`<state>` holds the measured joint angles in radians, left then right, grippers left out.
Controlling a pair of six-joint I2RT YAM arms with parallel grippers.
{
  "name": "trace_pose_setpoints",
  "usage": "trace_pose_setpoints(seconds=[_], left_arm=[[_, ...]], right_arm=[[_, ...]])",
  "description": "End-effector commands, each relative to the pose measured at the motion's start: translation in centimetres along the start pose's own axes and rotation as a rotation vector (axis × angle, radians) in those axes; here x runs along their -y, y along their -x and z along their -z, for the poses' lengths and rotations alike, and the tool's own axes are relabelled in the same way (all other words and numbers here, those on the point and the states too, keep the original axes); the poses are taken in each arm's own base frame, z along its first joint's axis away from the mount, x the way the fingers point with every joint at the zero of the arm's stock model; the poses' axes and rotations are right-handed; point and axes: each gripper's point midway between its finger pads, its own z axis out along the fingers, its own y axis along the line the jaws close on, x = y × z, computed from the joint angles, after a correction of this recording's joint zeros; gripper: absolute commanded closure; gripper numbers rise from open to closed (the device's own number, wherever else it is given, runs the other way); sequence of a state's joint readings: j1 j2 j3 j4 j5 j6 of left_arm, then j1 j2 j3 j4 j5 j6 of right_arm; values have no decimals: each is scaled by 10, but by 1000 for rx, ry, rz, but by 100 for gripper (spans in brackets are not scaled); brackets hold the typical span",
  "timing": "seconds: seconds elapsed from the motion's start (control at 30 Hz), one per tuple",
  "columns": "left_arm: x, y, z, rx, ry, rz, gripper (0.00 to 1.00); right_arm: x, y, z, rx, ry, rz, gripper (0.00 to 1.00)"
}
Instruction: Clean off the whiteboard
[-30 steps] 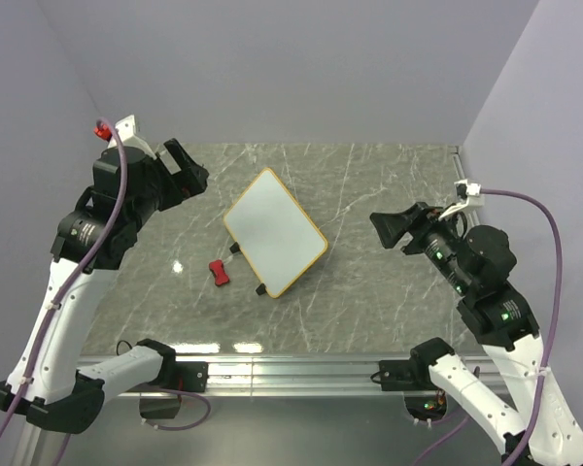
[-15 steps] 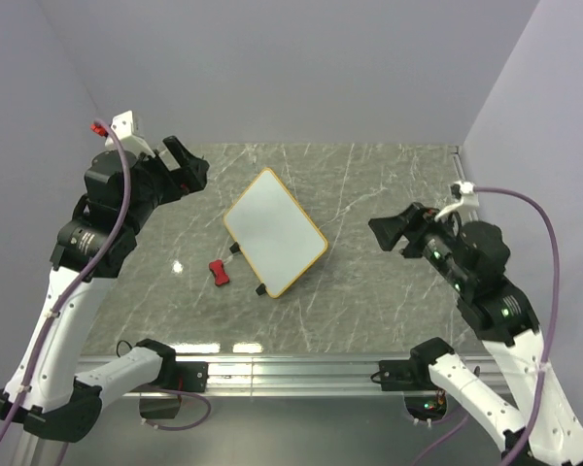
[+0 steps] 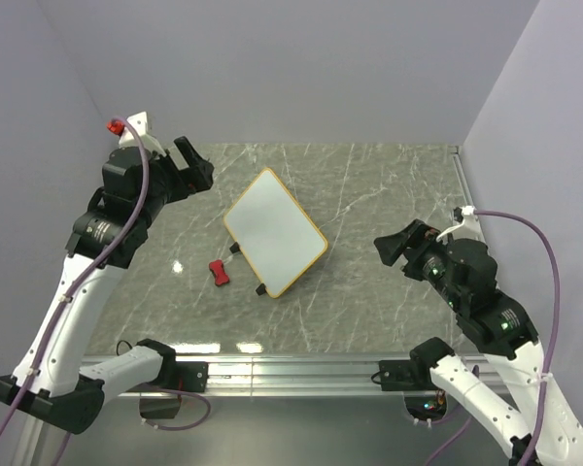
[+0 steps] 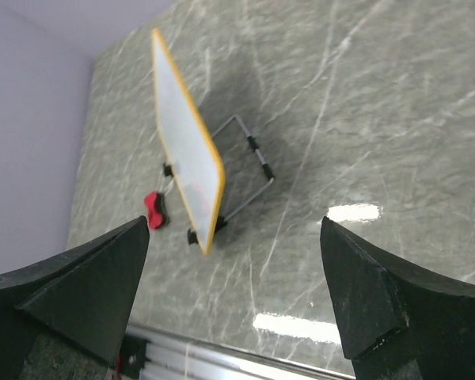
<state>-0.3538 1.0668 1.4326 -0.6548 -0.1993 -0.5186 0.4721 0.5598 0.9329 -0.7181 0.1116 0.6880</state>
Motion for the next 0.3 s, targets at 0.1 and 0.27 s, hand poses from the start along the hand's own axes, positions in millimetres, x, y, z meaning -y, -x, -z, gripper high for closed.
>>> trace_pose_setpoints(seconds=[0.1,0.27], left_arm=[[3,5,-6,32,-12,-1,1],[3,-5,-14,11,-23,-22,0]], right_arm=[[0,34,-18,155,-68,-100,3],[-16,44,-25,139,-34,-9,2]])
